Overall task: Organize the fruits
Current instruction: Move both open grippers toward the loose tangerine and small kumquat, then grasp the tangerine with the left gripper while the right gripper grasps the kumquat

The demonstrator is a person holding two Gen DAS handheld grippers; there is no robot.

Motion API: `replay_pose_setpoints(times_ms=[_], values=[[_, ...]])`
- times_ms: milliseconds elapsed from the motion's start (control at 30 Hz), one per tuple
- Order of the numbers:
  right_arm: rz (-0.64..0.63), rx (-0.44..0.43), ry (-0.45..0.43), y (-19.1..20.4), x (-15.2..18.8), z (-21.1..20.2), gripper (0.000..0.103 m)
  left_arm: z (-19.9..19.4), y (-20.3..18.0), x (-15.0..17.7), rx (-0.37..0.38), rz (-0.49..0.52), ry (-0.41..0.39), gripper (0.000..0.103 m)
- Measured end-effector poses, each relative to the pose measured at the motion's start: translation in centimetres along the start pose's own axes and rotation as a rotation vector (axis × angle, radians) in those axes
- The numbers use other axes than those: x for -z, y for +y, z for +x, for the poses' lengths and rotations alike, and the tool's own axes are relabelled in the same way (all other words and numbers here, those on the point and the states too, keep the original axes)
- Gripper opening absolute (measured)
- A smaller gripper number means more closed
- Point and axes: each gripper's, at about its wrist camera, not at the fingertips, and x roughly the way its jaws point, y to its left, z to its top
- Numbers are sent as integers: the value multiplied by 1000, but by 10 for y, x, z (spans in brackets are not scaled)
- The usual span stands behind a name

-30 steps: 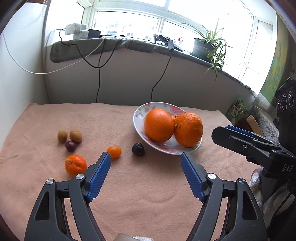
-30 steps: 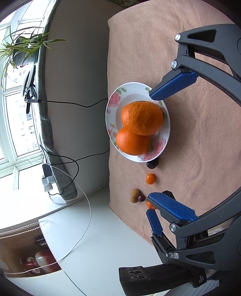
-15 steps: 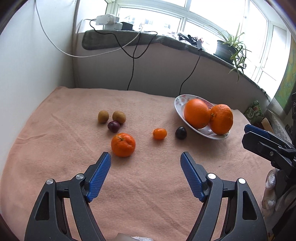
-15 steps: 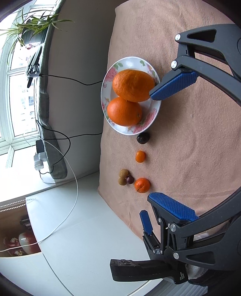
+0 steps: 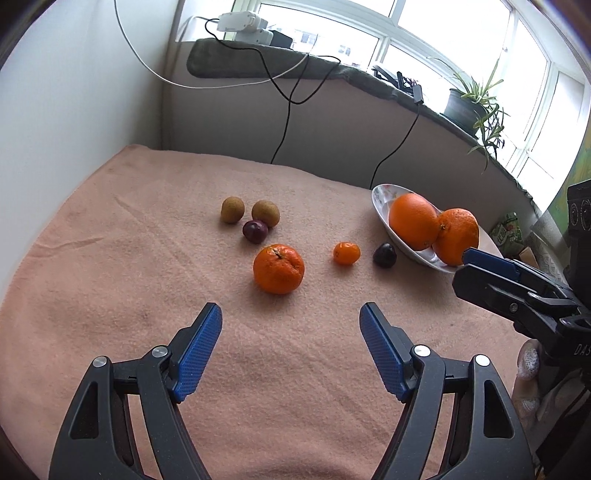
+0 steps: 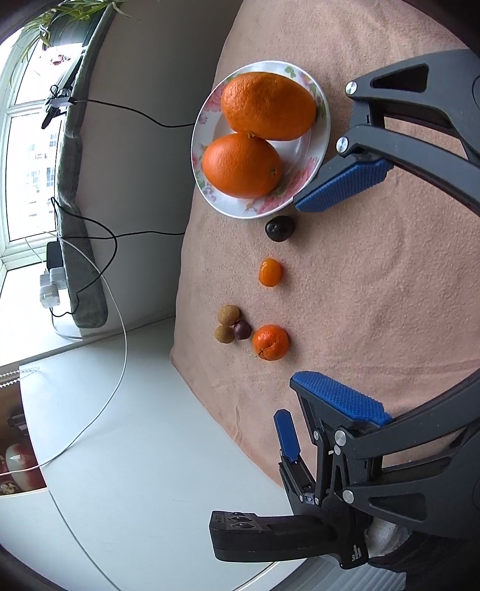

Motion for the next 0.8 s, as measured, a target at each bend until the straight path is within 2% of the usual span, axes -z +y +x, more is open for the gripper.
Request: replay_pose_setpoints(times_ms=[133,233,333,500,633,800], values=[[-8,-9,36,2,-5,16,72,6,4,-1,10,-13,14,65],[-18,-8,58,3,-9,30,66,10,8,-2,22,-25,22,63],[-30,-6,83,3,-13,43,55,14,10,-4,36,-35,31,52],[-57,8,106,5,-20,61,54,21,10,-7,37,-30,38,50],[-91,22,130,7,-26,74,47,27,11,-11,38,-31,45,48],[-109,39,153,6,-29,89,45,35,10,-14,31,-18,56,45]])
